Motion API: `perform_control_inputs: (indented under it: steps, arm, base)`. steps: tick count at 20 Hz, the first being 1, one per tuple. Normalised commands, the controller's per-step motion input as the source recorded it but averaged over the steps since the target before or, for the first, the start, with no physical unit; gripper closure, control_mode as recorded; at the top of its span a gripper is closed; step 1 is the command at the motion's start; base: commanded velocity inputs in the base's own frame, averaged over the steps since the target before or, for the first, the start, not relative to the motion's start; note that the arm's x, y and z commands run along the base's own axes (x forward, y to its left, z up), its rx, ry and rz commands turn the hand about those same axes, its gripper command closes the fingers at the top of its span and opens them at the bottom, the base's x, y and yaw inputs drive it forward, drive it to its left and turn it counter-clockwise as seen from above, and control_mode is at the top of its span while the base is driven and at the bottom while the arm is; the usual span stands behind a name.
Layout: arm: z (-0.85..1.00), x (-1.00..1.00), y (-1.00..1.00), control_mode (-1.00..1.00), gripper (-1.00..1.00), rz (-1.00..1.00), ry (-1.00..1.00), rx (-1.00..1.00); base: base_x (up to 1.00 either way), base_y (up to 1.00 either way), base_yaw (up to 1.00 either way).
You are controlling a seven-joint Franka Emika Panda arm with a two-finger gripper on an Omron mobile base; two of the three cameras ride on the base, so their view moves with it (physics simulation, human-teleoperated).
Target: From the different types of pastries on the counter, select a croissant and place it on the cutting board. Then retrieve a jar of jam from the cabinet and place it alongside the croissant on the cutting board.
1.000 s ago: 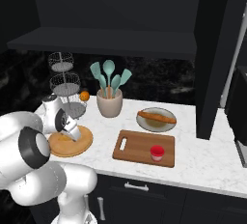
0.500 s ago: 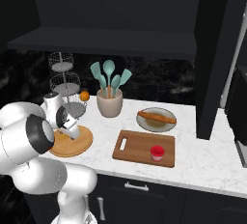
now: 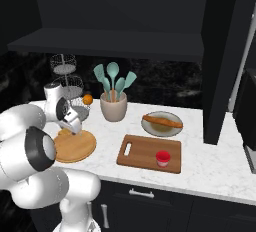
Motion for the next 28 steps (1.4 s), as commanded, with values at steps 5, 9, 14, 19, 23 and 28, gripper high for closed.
perform_control_inputs:
  steps: [5,9,14,19,23,28]
  arm:
    - [0.31,0.02,-0.06,-1.00,1.00,0.00,0.00,0.00]
    - [0.59,0.19,-0.86,-1.00,1.00,0.00,0.00,0.01]
    - [0.58,0.16,-0.99,-1.00,1.00,0.00,0.00,0.02]
    - [0.14,0.03,-0.71,-1.00,1.00,0.00,0.00,0.01]
    - [-0.06,0.01,-0.60,-1.00,1.00,0.01,0.01,0.00]
    - [0.05,0.01,-1.00,-1.00,1.00,0.07,0.00,0.06]
  base:
    - [0.00,0.00,0.00]
    - [0.00,0.00,0.00]
    - [0.00,0.00,0.00]
    - [0.00,0.00,0.00]
    - [0.00,0.00,0.00]
    - [0.00,0.00,0.00]
